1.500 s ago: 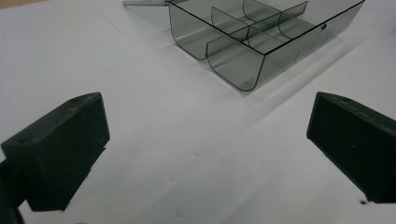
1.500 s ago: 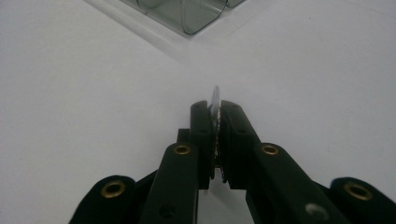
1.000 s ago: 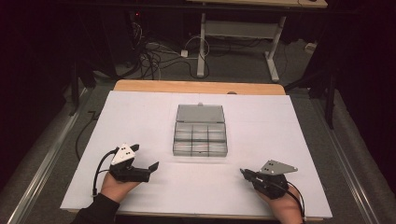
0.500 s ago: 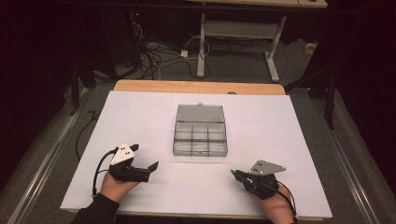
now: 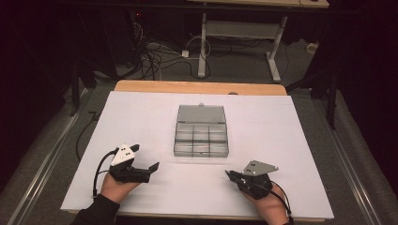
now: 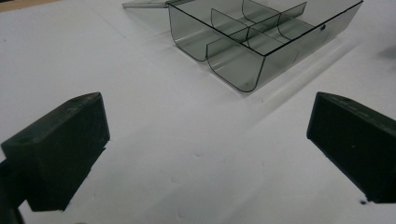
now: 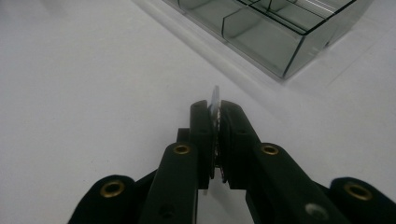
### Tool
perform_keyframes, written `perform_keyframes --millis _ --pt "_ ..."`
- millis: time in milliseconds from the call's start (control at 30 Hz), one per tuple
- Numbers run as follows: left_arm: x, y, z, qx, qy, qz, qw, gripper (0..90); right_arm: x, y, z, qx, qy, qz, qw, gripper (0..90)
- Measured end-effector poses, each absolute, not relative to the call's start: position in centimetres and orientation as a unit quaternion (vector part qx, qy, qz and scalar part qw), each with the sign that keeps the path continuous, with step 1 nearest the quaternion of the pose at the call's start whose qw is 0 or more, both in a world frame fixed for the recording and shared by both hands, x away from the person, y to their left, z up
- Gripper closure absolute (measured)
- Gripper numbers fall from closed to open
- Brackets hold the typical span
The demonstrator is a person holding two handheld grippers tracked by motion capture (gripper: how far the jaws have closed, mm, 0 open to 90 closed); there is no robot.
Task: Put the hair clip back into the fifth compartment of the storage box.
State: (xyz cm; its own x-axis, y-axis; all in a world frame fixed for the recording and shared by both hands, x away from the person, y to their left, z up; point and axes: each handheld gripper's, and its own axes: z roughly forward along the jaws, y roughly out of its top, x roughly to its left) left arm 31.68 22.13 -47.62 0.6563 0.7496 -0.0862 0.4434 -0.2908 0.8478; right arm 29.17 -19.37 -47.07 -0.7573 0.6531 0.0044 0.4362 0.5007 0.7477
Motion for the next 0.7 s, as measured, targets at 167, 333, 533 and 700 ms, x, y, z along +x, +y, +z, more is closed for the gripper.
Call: perform_keyframes --millis 167,333,533,700 --pt "31.7 22.2 -47.6 0.785 0.379 0.168 0.46 0.0 29.4 -18.5 -47.2 0.312 0.857 0.384 0.139 85.7" --pt "31.7 22.2 -47.6 0.785 0.379 0.168 0.461 0.0 29.5 -17.5 -47.2 0.303 0.86 0.387 0.136 85.7" --pt "31.7 22.2 -47.5 0.784 0.379 0.168 0.462 0.0 29.8 -16.3 -47.5 0.296 0.862 0.39 0.129 85.7" --pt "31.7 22.2 -47.6 0.785 0.378 0.168 0.462 0.0 29.9 -15.0 -47.6 0.288 0.865 0.392 0.126 85.7"
